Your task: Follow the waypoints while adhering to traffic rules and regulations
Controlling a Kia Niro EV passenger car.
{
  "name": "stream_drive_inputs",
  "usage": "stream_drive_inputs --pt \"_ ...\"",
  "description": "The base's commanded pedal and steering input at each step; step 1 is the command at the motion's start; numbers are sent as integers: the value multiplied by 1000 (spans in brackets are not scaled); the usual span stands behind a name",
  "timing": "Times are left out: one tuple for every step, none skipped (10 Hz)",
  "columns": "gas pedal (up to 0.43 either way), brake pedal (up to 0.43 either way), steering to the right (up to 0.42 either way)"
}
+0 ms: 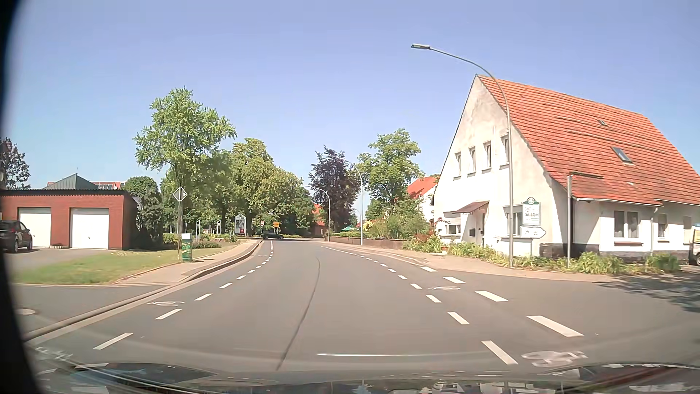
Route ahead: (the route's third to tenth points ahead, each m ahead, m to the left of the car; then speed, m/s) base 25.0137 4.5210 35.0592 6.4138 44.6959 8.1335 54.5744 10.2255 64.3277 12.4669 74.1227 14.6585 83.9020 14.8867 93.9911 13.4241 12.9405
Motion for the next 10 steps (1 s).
stream_drive_inputs --pt "157 0 -34" --pt "157 0 -34" --pt "157 0 -34" --pt "157 0 -34" --pt "157 0 -34" --pt "157 0 -34" --pt "157 0 -34" --pt "157 0 -34" --pt "157 0 -35" --pt "157 0 -35"
